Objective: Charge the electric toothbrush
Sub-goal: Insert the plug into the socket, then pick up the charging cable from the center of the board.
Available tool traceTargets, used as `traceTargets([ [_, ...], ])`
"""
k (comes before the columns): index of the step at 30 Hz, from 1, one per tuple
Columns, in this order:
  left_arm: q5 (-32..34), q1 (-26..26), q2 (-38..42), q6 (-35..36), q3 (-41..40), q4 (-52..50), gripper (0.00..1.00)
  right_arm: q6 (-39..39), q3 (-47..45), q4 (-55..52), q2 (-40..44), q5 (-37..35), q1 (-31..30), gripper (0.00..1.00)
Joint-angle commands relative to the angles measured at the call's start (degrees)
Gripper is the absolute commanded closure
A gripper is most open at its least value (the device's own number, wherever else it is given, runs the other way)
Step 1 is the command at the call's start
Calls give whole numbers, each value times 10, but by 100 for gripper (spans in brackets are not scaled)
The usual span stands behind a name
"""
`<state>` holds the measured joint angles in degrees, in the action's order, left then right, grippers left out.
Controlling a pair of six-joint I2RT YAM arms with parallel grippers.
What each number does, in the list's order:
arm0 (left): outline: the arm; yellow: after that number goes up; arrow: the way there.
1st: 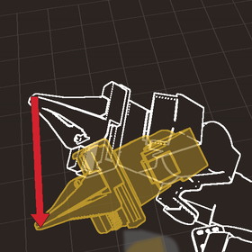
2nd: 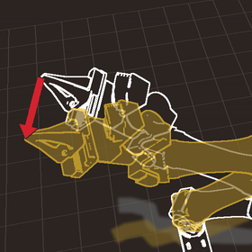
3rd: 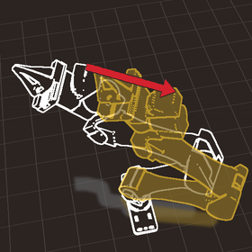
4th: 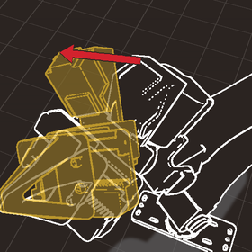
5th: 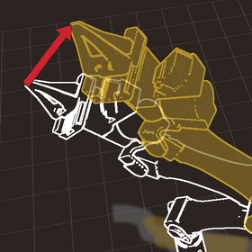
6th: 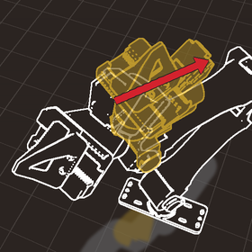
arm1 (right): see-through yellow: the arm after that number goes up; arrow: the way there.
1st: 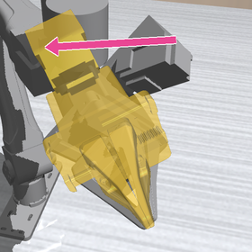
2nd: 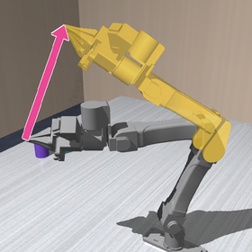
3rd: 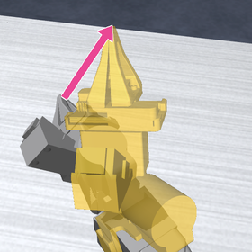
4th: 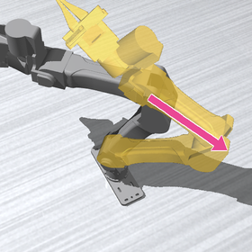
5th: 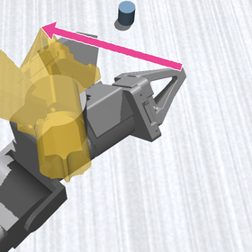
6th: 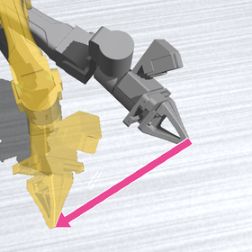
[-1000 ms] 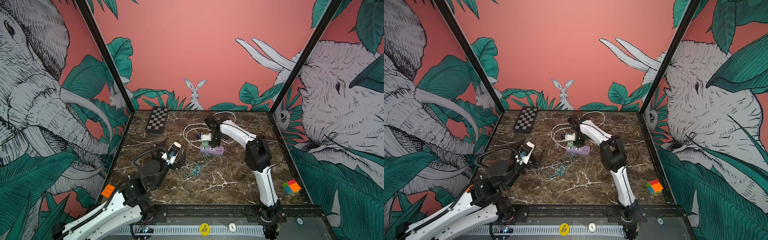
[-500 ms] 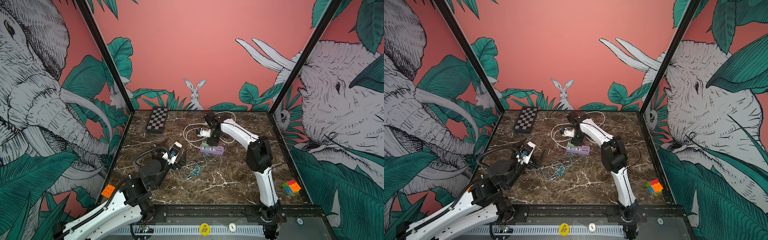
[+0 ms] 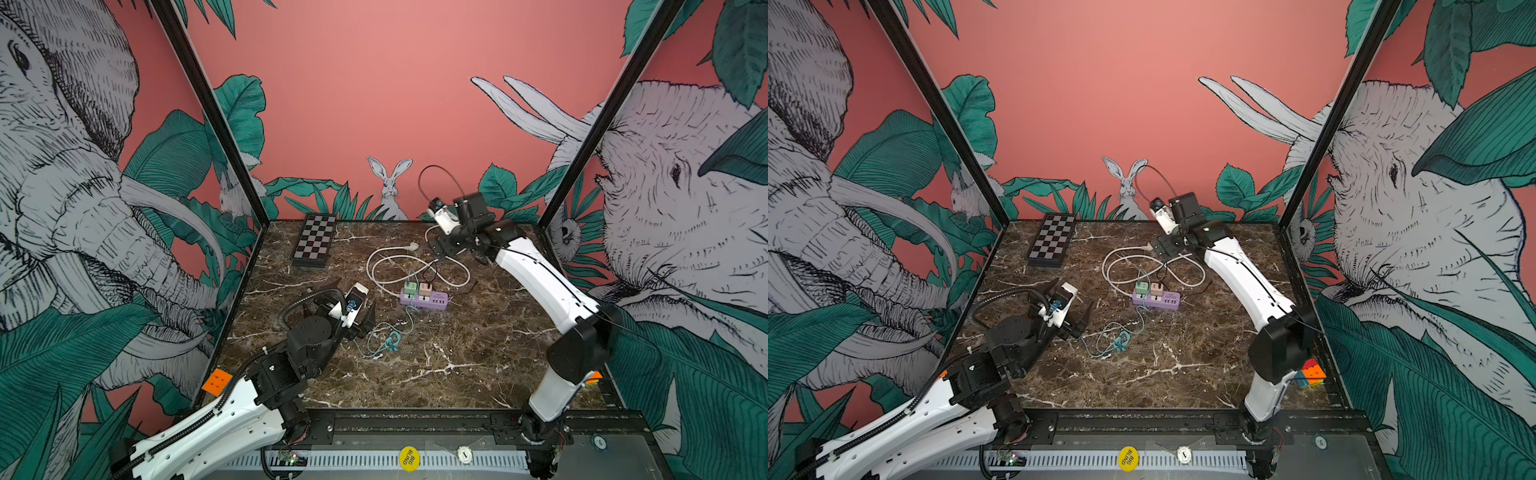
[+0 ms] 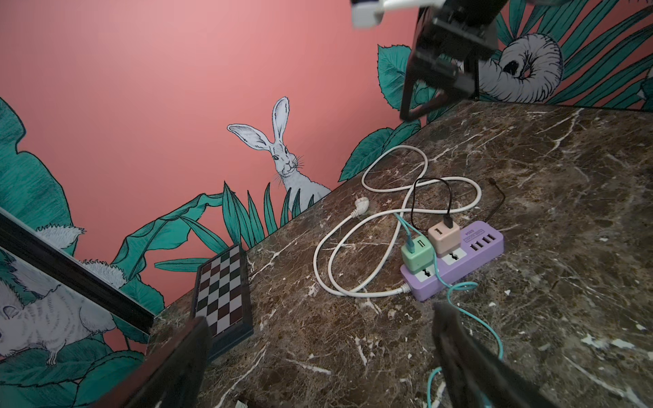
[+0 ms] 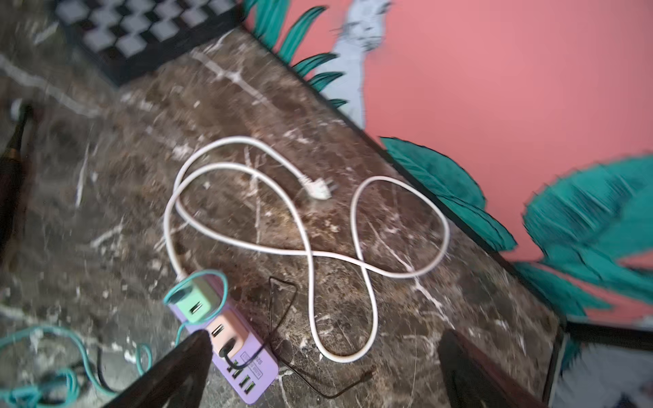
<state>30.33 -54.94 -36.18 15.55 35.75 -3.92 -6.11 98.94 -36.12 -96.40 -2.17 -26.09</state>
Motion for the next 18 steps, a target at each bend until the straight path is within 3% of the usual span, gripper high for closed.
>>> traceTargets([
  [1,11,7,-9,-66,43,-42,1,231,-63,54,30,-53,40,1],
  [6,19,36,-60,-255,134,-195,1,387,-153,28,66,-21,87,1],
  [11,12,125,-99,-510,185,-400,1,420,-187,-8,51,46,121,1],
  [14,-63,217,-127,-559,177,-445,1,450,-219,5,20,36,125,1],
  [18,-206,369,-190,-558,154,-468,1,488,-232,9,-5,22,128,6],
])
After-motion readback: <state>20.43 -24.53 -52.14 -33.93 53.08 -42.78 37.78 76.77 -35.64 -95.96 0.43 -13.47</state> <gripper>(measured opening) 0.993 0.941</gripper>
